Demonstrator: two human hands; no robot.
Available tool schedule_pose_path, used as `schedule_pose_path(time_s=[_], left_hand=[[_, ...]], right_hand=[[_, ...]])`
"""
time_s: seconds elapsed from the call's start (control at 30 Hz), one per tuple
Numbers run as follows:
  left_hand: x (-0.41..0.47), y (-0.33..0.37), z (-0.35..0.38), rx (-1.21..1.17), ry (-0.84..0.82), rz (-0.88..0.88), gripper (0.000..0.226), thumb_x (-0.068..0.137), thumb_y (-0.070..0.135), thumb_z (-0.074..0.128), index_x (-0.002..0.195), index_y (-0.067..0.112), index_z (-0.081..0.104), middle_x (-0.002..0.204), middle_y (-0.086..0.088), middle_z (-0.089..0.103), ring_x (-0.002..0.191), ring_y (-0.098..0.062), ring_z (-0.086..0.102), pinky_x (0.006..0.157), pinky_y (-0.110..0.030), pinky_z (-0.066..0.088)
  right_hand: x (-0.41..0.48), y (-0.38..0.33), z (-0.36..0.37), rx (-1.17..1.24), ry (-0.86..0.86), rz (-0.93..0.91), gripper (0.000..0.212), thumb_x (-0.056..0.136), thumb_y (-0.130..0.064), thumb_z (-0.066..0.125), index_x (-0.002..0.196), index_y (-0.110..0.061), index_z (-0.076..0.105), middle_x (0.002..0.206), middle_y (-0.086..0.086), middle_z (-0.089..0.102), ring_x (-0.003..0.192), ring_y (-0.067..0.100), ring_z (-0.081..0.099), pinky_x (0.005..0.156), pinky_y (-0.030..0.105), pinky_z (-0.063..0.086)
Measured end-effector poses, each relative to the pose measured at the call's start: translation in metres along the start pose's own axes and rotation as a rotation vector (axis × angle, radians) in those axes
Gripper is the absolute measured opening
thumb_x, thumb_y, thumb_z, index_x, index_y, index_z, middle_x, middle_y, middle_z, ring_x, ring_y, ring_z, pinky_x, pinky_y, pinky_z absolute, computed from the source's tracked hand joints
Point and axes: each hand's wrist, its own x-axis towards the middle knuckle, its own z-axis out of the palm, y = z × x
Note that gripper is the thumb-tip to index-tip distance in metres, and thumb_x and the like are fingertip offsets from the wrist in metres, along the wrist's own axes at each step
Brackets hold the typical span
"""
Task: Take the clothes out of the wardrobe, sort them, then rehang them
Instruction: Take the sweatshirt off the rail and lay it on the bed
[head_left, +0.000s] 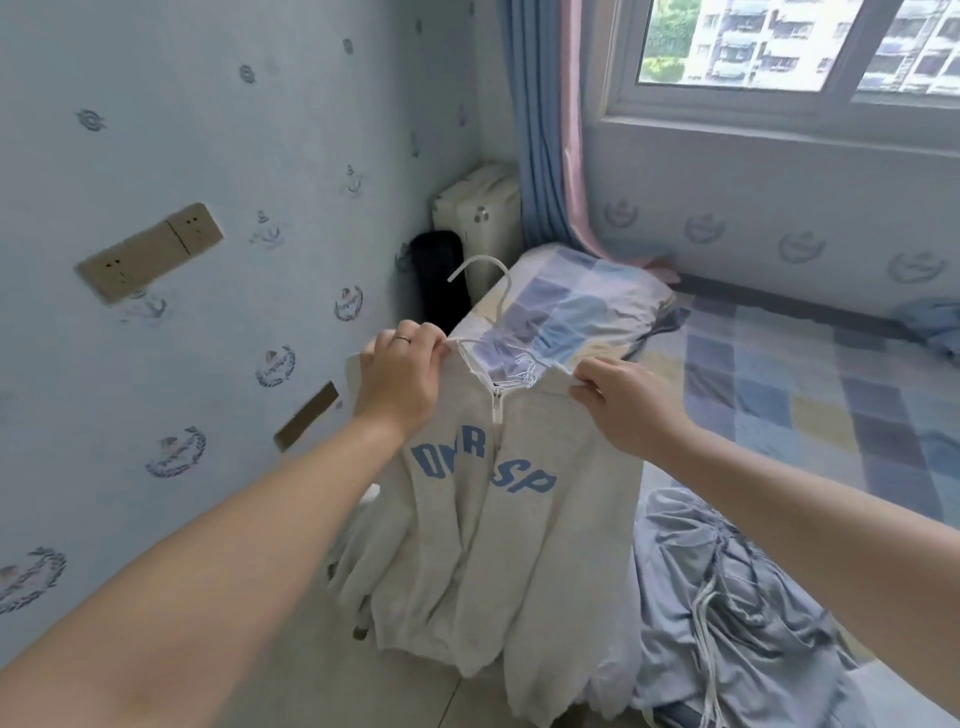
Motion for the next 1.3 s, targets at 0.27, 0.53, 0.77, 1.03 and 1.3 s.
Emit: schedule_pose_path(time_s=[0.27, 0.53, 0.77, 1.03, 1.3], left_hand=[[0.027, 0.011, 0.113, 0.017, -0.223, -0.089, 0.019, 0.102, 0.024, 0.050, 0.107, 0.011, 0.063, 0.105, -0.008, 0.062, 0.100, -0.034, 0.051, 0.096, -0.044, 0.031], [0.034, -0.004, 0.197, 0.057, -0.407, -0.123, 0.016, 0.101, 0.023, 0.050, 0.107, 0.015, 0.062, 0.106, -0.007, 0.062, 0.103, -0.033, 0.051, 0.093, -0.040, 0.029], [0.052, -0.047, 0.286, 0.032, -0.527, -0.136, 0.016, 0.099, 0.014, 0.048, 0.110, 0.015, 0.060, 0.107, -0.006, 0.060, 0.104, -0.032, 0.049, 0.091, -0.039, 0.029], [0.059, -0.098, 0.404, -0.066, -0.576, -0.134, 0.015, 0.097, 0.012, 0.048, 0.106, 0.021, 0.056, 0.106, -0.003, 0.059, 0.099, -0.029, 0.047, 0.080, -0.032, 0.016], [0.079, -0.137, 0.506, -0.099, -0.637, -0.149, 0.020, 0.100, 0.019, 0.045, 0.116, 0.020, 0.056, 0.121, -0.004, 0.060, 0.113, -0.031, 0.047, 0.092, -0.040, 0.023]], right_hand=[[0.039, 0.096, 0.074, 0.054, -0.118, 0.126, 0.005, 0.094, -0.024, 0.057, 0.097, -0.022, 0.060, 0.096, -0.001, 0.060, 0.090, 0.030, 0.059, 0.062, 0.033, 0.037], [0.058, 0.145, 0.151, 0.087, -0.209, 0.309, 0.009, 0.094, -0.016, 0.054, 0.095, -0.014, 0.063, 0.099, 0.006, 0.060, 0.090, 0.034, 0.057, 0.062, 0.035, 0.038], [0.095, 0.182, 0.220, 0.083, -0.262, 0.396, 0.011, 0.095, -0.015, 0.053, 0.096, -0.013, 0.064, 0.096, 0.010, 0.061, 0.088, 0.036, 0.057, 0.065, 0.036, 0.036], [0.118, 0.219, 0.320, 0.037, -0.263, 0.584, 0.015, 0.096, -0.019, 0.047, 0.099, -0.010, 0.058, 0.101, 0.014, 0.060, 0.091, 0.038, 0.054, 0.075, 0.044, 0.043], [0.146, 0.261, 0.407, 0.000, -0.277, 0.698, 0.012, 0.096, -0.021, 0.044, 0.101, -0.013, 0.051, 0.102, 0.013, 0.058, 0.096, 0.037, 0.055, 0.077, 0.042, 0.036]])
